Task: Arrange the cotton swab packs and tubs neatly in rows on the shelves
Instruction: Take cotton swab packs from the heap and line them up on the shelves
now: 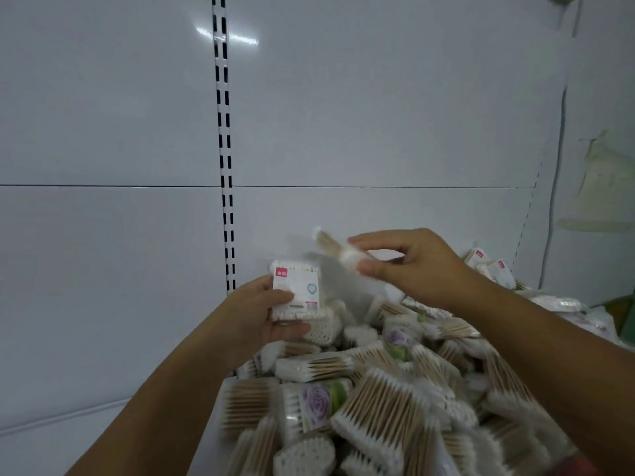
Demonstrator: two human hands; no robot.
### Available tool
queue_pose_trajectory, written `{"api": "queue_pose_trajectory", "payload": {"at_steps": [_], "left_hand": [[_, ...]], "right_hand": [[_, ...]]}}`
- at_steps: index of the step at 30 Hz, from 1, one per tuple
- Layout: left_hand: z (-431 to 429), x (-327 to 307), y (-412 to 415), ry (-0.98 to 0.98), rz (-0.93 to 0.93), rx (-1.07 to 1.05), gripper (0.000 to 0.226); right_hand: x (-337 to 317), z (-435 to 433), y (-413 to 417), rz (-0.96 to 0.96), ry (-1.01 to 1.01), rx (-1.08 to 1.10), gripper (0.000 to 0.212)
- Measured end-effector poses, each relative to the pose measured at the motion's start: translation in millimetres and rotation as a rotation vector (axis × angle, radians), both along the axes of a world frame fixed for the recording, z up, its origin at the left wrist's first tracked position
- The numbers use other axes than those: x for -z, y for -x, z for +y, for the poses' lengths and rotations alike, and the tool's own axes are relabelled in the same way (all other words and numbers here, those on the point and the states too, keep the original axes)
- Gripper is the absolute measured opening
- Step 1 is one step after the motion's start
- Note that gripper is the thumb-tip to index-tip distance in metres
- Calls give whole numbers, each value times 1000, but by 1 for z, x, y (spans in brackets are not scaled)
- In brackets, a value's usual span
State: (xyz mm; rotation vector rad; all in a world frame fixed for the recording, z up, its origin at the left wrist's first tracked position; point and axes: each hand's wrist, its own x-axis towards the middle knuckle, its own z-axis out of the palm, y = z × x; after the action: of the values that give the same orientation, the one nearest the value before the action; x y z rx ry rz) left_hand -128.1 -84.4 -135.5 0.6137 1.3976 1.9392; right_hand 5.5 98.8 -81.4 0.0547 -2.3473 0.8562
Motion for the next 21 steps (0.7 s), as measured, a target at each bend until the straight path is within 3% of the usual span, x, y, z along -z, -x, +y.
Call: {"api": "queue_pose_trajectory", "payload": {"at_steps": [3,5,8,12,13,17,21], "left_hand": [[4,-3,-4,-118,-130,138,48],[2,-4,-5,-153,-87,180,59],[1,-1,-6,-126,72,147,43],[-4,-7,1,-129,82,-41,30],[-8,-10,5,-147,60,-60,29],[-19,-12,16,-192,30,-54,33],[-23,-12,17,-196,29,-32,35]], "right_hand": [[6,-18,9,66,-448,17,24],[11,-20,13,83,-549,23,22],[19,-20,13,79,-507,-6,21],[26,-23,11,206,-185,135,17],[27,-24,11,139,-185,153,19],[37,-34,19,-636,-527,-12,40],[40,-37,29,-769,-609,-40,48]]}}
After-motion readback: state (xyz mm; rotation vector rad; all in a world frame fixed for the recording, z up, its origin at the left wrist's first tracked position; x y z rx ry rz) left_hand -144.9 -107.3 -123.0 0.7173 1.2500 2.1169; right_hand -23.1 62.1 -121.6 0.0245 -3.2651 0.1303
